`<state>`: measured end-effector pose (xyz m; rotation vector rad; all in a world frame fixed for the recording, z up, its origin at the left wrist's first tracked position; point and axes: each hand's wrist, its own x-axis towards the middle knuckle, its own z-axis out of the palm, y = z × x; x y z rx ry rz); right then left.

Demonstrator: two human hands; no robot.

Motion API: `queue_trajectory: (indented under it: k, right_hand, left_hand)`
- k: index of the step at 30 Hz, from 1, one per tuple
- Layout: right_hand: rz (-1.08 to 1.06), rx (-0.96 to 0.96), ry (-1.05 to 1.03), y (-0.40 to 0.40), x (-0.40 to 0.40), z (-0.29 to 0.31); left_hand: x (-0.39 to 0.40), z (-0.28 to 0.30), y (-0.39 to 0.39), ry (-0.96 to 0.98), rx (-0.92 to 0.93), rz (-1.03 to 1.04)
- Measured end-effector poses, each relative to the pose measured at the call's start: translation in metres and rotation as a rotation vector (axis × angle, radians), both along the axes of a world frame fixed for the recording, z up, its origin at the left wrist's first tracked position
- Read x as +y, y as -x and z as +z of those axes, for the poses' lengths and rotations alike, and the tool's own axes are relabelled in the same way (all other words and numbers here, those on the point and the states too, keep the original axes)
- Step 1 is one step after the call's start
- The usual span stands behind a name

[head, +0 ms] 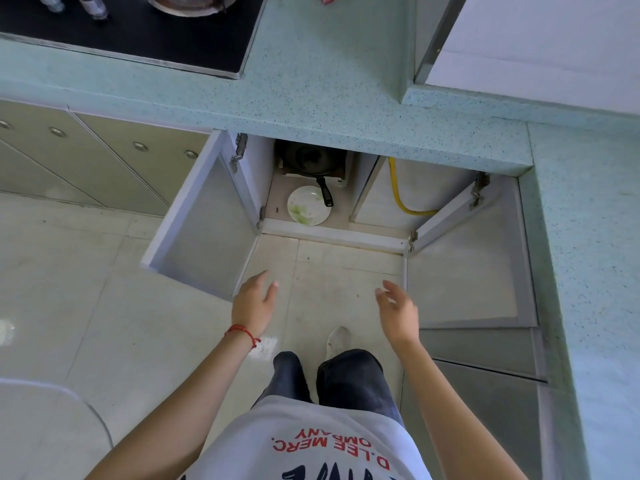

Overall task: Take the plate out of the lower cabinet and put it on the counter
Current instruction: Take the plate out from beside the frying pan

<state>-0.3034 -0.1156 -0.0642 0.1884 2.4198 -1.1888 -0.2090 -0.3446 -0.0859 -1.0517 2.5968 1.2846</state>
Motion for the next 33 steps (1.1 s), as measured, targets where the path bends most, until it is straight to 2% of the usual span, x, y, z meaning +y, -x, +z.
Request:
queue_trajectory:
  k: [4, 8, 13, 24, 33]
  right_hand:
    - [0.372, 0.118, -0.188, 0.012, -0.015, -0.007]
    - [0.510, 0.125, -0.275, 0.031, -0.024, -0.016]
    - [0.634, 0.153, -0.341, 0.063, -0.027, -0.029]
    - [0.688, 0.211, -0.345, 0.133, -0.041, -0.079]
    - [0.619, 0.229, -0.330, 0.182, -0.084, -0.168]
  left_hand:
    - [0.002, 0.000, 0.014, 0.174, -0.026, -0.221]
    - [0.005, -0.007, 0.035, 0.268, -0.123, -0.360]
    - [0.013, -0.017, 0.065, 0.318, -0.158, -0.400]
    - [0.011, -0.066, 0.127, 0.330, -0.201, -0.403]
    - [-0.037, -0.155, 0.184, 0.369, -0.204, -0.483]
